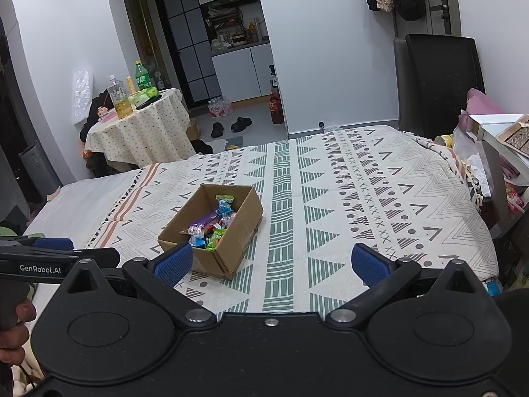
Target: Organize snacks
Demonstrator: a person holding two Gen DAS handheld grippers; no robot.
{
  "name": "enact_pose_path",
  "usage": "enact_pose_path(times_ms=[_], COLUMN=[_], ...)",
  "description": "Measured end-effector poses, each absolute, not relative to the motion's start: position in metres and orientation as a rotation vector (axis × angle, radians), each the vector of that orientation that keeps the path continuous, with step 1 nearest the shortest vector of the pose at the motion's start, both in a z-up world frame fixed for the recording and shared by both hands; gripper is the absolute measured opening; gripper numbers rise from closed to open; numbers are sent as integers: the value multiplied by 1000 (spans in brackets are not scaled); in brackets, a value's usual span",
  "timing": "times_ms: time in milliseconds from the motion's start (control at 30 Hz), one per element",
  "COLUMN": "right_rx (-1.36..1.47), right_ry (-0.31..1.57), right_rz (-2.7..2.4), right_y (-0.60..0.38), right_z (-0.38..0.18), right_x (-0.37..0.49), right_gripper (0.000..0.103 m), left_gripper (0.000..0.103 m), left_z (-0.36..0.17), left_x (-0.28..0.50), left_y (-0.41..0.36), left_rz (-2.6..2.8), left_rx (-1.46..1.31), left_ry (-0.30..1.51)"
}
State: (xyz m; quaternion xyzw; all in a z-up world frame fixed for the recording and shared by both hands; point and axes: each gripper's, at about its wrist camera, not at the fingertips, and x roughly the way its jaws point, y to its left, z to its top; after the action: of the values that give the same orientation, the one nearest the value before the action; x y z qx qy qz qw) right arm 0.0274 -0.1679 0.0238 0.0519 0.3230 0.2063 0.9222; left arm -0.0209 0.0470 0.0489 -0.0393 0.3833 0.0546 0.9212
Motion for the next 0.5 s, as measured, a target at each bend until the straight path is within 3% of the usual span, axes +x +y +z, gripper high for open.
enact_pose_path(times_ms=[500], right_rx=[109], right_ry=[665], right_rz=[422], right_y=[-169], right_z=[20], right_x=[26], right_gripper=[103], left_gripper=[103], left_z=[49], left_x=[-22], left_y=[43], left_rz=[102], left_rx=[-76], left_ry=[786])
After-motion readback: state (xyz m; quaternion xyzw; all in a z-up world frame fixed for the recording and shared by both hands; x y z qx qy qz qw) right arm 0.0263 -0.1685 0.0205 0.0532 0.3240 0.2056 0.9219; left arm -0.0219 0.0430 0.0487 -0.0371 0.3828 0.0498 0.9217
